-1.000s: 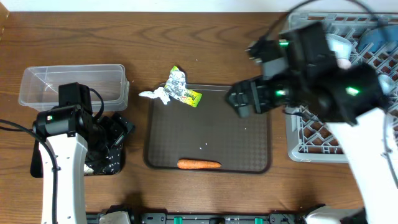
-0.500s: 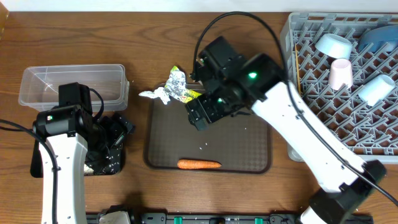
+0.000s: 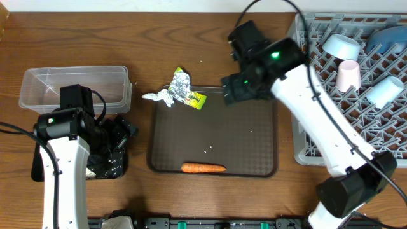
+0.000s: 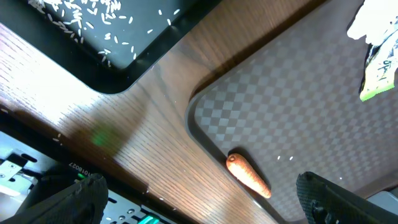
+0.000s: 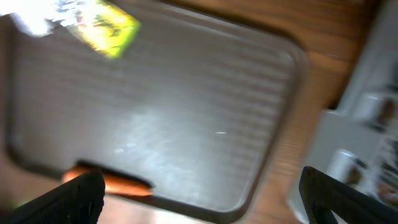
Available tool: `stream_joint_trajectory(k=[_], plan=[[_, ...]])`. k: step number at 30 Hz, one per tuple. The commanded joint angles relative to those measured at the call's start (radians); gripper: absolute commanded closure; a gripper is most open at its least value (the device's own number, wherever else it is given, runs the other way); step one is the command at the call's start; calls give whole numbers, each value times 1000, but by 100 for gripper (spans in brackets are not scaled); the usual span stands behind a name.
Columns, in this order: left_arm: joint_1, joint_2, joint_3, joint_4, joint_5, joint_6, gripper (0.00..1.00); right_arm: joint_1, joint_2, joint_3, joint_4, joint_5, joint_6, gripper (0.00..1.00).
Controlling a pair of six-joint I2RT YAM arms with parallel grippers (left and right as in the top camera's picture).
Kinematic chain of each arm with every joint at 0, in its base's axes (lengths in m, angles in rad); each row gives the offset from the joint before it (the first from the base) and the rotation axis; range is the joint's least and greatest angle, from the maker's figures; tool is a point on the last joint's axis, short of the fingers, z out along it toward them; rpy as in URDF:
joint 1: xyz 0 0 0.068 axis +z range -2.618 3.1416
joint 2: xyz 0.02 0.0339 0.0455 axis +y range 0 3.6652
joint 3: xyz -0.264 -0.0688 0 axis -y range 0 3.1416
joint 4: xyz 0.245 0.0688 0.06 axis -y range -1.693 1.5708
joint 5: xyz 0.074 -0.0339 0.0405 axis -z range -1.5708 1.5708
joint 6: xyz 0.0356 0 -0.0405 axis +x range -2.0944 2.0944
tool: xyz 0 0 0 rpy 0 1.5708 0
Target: Sort waste into correct bins and load items into the dishwasher rack
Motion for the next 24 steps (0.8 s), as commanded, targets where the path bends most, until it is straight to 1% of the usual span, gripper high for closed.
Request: stream_joint_trajectory(k=[1,6,9,13,24], plan=[[5,-1,11,-3,-10,6,0,-74,-10,2,-23,74,16,1],[5,-1,11,-3,-10,6,0,-171,-10,2,-82,74,16,1],[5,-1,11,-3,-10,6,0,-214,-10,2,-88,74,16,1],[5,-1,11,-3,-10,6,0,-233,-10,2,-88,74,16,1],[5,-1,11,1,-10,6,0,-228,-10,2,-87,74,16,1]])
